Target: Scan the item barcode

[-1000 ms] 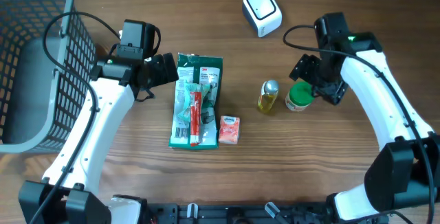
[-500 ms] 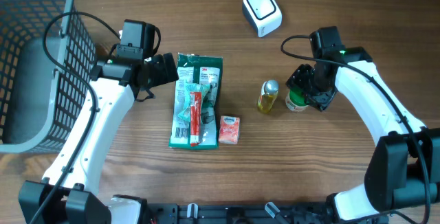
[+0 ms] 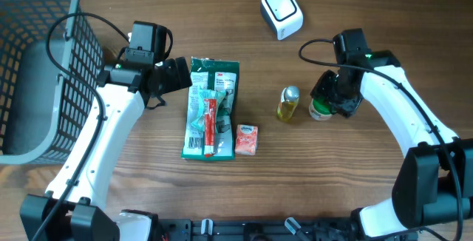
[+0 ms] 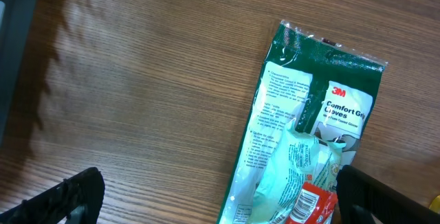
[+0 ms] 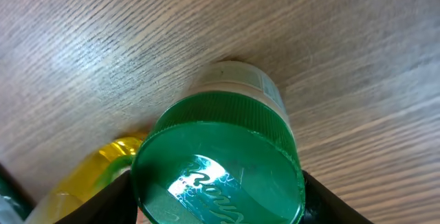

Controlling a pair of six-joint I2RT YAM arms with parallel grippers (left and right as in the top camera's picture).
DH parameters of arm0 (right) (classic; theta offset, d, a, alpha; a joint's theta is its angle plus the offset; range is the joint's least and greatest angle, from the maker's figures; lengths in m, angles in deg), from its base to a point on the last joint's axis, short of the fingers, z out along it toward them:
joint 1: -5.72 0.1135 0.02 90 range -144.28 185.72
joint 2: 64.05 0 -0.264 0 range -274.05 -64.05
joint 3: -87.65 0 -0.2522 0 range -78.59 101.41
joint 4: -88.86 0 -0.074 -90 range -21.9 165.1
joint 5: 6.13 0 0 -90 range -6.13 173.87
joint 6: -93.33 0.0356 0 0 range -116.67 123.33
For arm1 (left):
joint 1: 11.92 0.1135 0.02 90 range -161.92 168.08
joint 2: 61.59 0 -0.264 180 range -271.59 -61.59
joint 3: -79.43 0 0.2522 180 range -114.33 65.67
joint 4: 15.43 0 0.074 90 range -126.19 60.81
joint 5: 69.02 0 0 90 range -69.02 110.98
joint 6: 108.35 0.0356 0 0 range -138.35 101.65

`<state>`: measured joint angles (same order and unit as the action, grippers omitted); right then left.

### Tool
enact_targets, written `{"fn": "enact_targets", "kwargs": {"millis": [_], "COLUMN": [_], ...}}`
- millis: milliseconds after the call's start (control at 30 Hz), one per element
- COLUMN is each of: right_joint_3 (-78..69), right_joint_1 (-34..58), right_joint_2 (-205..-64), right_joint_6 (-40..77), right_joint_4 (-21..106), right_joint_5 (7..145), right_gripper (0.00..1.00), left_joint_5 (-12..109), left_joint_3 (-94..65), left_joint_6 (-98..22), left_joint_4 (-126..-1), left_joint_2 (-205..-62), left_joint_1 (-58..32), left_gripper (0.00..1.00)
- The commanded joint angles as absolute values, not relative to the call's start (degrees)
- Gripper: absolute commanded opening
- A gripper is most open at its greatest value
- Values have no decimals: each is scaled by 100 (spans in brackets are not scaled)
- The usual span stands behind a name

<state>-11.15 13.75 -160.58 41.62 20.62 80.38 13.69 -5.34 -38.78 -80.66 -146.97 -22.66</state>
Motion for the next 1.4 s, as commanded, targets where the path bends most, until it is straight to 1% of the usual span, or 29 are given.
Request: {"fn": "enact_targets", "kwargs": {"millis": [0,167,367,467,500,533,567,600,667,733,933,1033,1200,1367], "right_joint_3": [-1142,-1131,-1056,-1024,-1017,-1006,-993,-984,-906,-689,98,111,-141,-486], "right_joint_1": [1355,1355,1355,1355,1355,1355,1355,1355,1355,1355,1355,1355,1355,1351], "right_joint_2": [-16133,-16135,-16133,-16135,-16133,-16133,-16133,-16133,-16133,-16133,-16076,-16006,-16021,-16021], "right_joint_6": [3121,2267,1729,1685,1692,1694,1705,1705,1727,1928,2914,3926,4391,5335], "right_joint_4": [2003,2005,2003,1994,1992,1987,1972,1961,1876,1705,1137,1137,1100,1181], "right_joint_5": [8816,9052,9057,9133,9159,9157,9157,9155,9157,9157,9157,9157,9159,9159], "right_gripper": [51,51,51,53,59,82,89,91,98,100,100,100,100,100], "left_joint_5": [1319,1319,1319,1319,1319,1319,1319,1319,1319,1319,1319,1319,1317,1319], "left_joint_3": [-623,-623,-623,-623,-623,-623,-623,-623,-623,-623,-623,-623,-623,-623], "left_joint_6": [-3808,-3808,-3808,-3808,-3808,-3808,-3808,-3808,-3808,-3808,-3808,-3810,-3808,-3808], "left_joint_4": [-8070,-8070,-8072,-8070,-8070,-8070,-8070,-8070,-8070,-8070,-8070,-8072,-8070,-8072], "left_joint_2": [-14649,-14649,-14649,-14649,-14649,-14649,-14649,-14649,-14649,-14649,-14649,-14649,-14649,-14649], "left_joint_1": [-2240,-2240,-2240,-2240,-2240,-2240,-2240,-2240,-2240,-2240,-2240,-2240,-2240,-2240], "left_gripper": [100,100,100,100,100,100,100,100,100,100,100,100,100,100]}}
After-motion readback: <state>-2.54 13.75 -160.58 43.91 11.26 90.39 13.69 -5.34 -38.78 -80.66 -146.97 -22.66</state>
